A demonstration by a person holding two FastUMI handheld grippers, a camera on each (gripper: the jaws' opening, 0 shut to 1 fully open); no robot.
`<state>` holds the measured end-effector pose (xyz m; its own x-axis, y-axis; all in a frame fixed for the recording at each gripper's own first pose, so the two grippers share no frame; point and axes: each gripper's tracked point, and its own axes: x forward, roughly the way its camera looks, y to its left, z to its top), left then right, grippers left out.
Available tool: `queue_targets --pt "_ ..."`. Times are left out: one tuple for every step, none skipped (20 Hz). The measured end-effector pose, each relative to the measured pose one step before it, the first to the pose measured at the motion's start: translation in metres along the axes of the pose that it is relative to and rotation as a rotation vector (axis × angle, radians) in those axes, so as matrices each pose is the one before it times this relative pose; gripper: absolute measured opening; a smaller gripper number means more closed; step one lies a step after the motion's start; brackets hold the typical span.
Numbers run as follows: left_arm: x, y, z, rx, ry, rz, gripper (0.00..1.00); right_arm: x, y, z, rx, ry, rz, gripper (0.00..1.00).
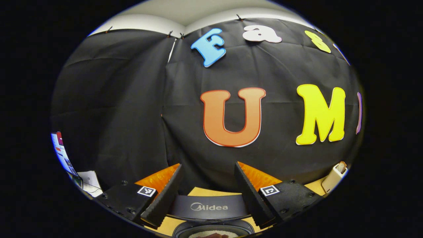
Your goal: Close the left gripper, press the button to open the rice cooker; take a wooden spoon from the chopstick holder with the right hand, scoop a spoonful of rice and pour it into the rice cooker, then put the wooden spoon back into the chopstick holder.
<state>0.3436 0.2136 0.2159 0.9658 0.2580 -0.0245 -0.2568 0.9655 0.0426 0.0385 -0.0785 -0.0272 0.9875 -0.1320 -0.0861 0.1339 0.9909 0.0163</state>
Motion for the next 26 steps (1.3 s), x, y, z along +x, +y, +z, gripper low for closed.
queue_targets --pt "-0.00132 -0.00027 -0.00202 0.00220 0.01265 0.00102 0.99 -0.00556 0.00132 0.00524 -0.01615 -0.01479 0.00194 0.92" --pt "-0.00529 0.00066 -0.00213 -0.00056 -0.00360 0.00368 0.98 -0.00488 -0.00014 0.00411 -0.01045 -0.01281 -0.00719 0.92" --pt "-0.00578 -0.00030 -0.00154 -0.01024 -0.00849 0.00203 0.99 -0.00372 0.00076 0.00385 -0.00332 -0.00704 -0.00315 0.93" --pt "-0.00955 -0.00075 -0.00086 0.00318 -0.00383 0.00106 0.99 -0.00496 0.00465 0.00282 0.00282 -0.00105 0.01067 0.93" --pt "-0.00694 -0.00004 -0.00088 0.00379 -0.01671 -0.00236 0.99 -0.00428 0.00388 0.00174 0.00803 0.00216 0.01194 0.93" --pt "-0.00844 -0.00088 -0.00351 0.00678 -0.00722 -0.00462 0.99 -0.00497 0.00402 0.00350 0.01415 -0.00131 0.01772 0.93" --pt "-0.00881 -0.00019 -0.00201 -0.00198 -0.01125 -0.00587 0.99 -0.00496 0.00434 0.00521 0.01169 -0.00571 0.01892 0.93" --pt "-0.00993 0.00080 -0.00377 -0.00426 -0.00199 -0.00201 0.99 -0.00557 0.00248 0.00550 0.01076 -0.00841 0.01025 0.93" --pt "-0.00821 -0.00027 -0.00389 0.00051 -0.00626 -0.00060 0.98 -0.00418 0.00049 0.00374 0.00557 -0.00704 0.00057 0.93" --pt "-0.00894 -0.00108 -0.00517 0.00148 0.00028 0.00152 0.98 -0.00342 0.00077 0.00322 0.00265 -0.00722 -0.00116 0.93" --pt "-0.00943 -0.00076 -0.00585 0.00401 0.00416 0.00205 0.98 -0.00426 0.00056 0.00342 -0.00086 -0.00358 0.00025 0.92" --pt "-0.00821 -0.00049 -0.00635 0.00894 0.00662 -0.00282 0.98 -0.00633 0.00258 0.00315 0.00408 -0.00464 0.00288 0.92" --pt "-0.00895 -0.00176 -0.00830 0.00010 0.01719 -0.01071 0.99 -0.00485 0.00288 0.00442 0.00774 -0.00792 0.01134 0.92" --pt "-0.00889 -0.00254 -0.00747 -0.00251 0.01614 -0.01230 0.98 -0.00506 0.00444 0.00417 0.00836 -0.01290 0.01830 0.92" --pt "-0.00860 -0.00250 -0.00999 -0.00626 0.01893 -0.01156 0.98 -0.00415 0.00402 0.00318 0.00723 -0.01249 0.01909 0.92" --pt "-0.00692 -0.00068 -0.00888 -0.00125 0.01316 -0.00780 0.98 -0.00133 0.00216 -0.00092 -0.00074 -0.00310 0.01314 0.92" --pt "-0.00567 -0.00120 -0.00997 0.00030 0.02498 -0.00105 0.98 -0.00071 0.00175 -0.00284 -0.00946 0.00902 0.00609 0.92" --pt "-0.00638 -0.00087 -0.01312 0.00275 0.03605 0.00338 0.98 -0.00050 -0.00014 -0.00297 -0.00907 0.01037 -0.00246 0.92" --pt "-0.00377 -0.00054 -0.01023 -0.00243 0.03102 0.00420 0.98 -0.00113 0.00020 0.00018 -0.00270 0.00234 -0.00480 0.92" --pt "-0.00485 -0.00131 -0.01240 -0.00068 0.03861 0.00473 0.98 -0.00042 0.00263 0.00070 -0.00027 -0.00076 -0.00011 0.92" --pt "-0.00331 -0.00147 -0.01113 0.00182 0.03104 -0.00069 0.98 -0.00081 0.00271 -0.00013 0.00074 0.00046 0.00324 0.92" --pt "-0.00275 -0.00372 -0.01090 0.00213 0.02806 -0.01073 0.98 -0.00075 0.00301 -0.00203 -0.00354 0.00265 0.00644 0.92" --pt "-0.00210 -0.00314 -0.01066 0.00278 0.02414 -0.01442 0.98 -0.00014 0.00235 -0.00059 -0.00562 0.00198 0.00743 0.92" --pt "-0.00044 -0.00173 -0.01076 -0.00227 0.01509 -0.01095 0.96 -0.00024 0.00067 -0.00056 -0.00581 0.00248 0.00245 0.92" --pt "-0.00062 -0.00035 -0.00817 0.00031 0.00866 -0.00926 0.95 0.00034 -0.00020 0.00036 -0.00474 -0.00013 -0.00110 0.92" --pt "-0.00123 -0.00098 -0.00730 0.00328 -0.00389 -0.00436 0.95 -0.00045 -0.00085 -0.00028 -0.00217 -0.00068 -0.00254 0.92"
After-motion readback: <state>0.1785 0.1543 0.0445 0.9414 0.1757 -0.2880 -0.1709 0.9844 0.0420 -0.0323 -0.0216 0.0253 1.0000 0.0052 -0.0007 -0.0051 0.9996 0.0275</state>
